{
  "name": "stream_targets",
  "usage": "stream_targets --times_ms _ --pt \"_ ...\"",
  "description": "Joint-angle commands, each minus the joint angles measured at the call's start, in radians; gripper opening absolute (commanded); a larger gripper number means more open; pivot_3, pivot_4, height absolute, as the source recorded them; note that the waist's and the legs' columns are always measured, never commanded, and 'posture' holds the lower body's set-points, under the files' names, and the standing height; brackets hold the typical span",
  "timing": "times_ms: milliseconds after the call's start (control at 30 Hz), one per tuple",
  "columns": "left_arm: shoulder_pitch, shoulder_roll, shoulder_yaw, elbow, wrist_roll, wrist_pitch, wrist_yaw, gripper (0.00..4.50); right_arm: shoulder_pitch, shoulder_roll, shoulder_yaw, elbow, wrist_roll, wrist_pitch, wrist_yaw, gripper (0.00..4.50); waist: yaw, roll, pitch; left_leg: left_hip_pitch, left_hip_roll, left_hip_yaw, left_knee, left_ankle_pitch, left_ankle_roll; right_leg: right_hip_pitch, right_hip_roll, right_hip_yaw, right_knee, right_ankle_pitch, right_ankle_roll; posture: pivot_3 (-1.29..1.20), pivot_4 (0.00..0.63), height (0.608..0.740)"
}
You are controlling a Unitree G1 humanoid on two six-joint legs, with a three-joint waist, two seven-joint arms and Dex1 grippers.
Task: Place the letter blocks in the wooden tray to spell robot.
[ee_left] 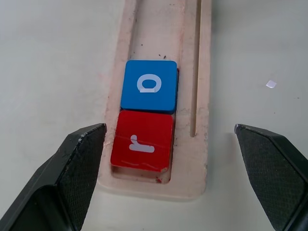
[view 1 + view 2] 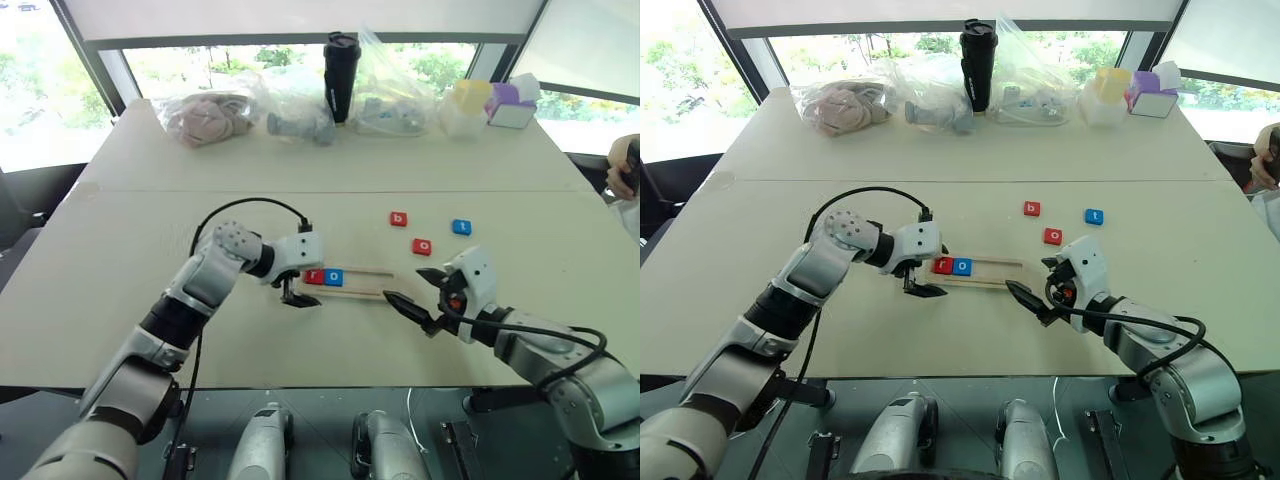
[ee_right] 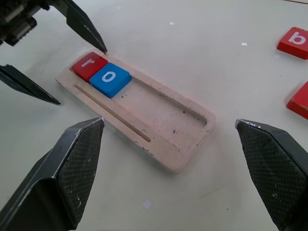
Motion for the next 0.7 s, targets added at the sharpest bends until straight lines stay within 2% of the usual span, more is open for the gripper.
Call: stream_targets --times_ms 33,133,200,300,367,500,700 --pt "-0.077 0.057 0.144 -0.013 -0.120 0.013 -0.029 4.48 -0.024 -0.024 -0.049 -0.011 0.041 -0.003 0.040 4.50 0.000 0.000 0.000 0.000 0.000 0.000 0.000 0.000 0.000 0.000 0.000 0.000 0.000 0.000 0.000 0.00 0.150 0.740" --pt "-0.085 0.096 0.260 -0.028 -0.231 0.065 -0.025 4.48 -0.045 -0.039 -0.087 -0.023 0.114 0.018 0.091 4.50 -0.003 0.000 0.000 0.000 0.000 0.000 0.000 0.000 0.000 0.000 0.000 0.000 0.000 0.000 0.000 0.00 0.150 0.740" --pt "-0.053 0.085 0.372 -0.048 -0.299 0.062 0.052 4.48 -0.112 -0.031 -0.088 0.006 0.105 0.011 0.067 4.50 -0.005 0.001 0.000 0.001 0.000 -0.001 0.000 0.000 0.000 0.000 0.000 0.001 0.000 0.000 0.001 0.00 0.150 0.740" --pt "0.020 0.054 0.492 -0.115 -0.342 0.121 0.217 4.48 -0.249 -0.020 -0.038 0.130 -0.017 -0.010 -0.035 4.50 -0.011 0.001 0.000 0.001 0.000 0.000 0.000 0.000 0.000 0.000 0.000 0.002 0.001 0.002 0.003 0.00 0.150 0.740" --pt "0.064 0.049 0.546 -0.172 -0.427 0.276 0.258 4.48 -0.367 0.026 -0.013 0.269 -0.095 0.010 -0.147 4.50 -0.019 -0.001 0.001 0.002 0.000 0.001 0.001 0.000 0.000 0.000 0.000 0.002 0.003 0.002 0.003 0.00 0.150 0.740" --pt "0.211 0.053 0.556 -0.347 -0.480 0.328 0.318 4.48 -0.568 0.129 0.044 0.543 -0.191 0.029 -0.247 4.50 -0.029 -0.001 0.001 0.002 -0.001 0.001 0.001 0.001 -0.001 -0.001 0.000 0.002 0.007 0.004 0.001 0.00 0.150 0.740" --pt "0.376 0.104 0.482 -0.476 -0.459 0.289 0.351 4.48 -0.809 0.255 0.077 0.988 -0.311 -0.110 -0.290 4.50 -0.036 0.000 0.001 0.001 -0.001 0.001 -0.001 0.002 -0.002 -0.003 0.001 0.002 0.010 0.004 0.001 0.00 0.150 0.740"
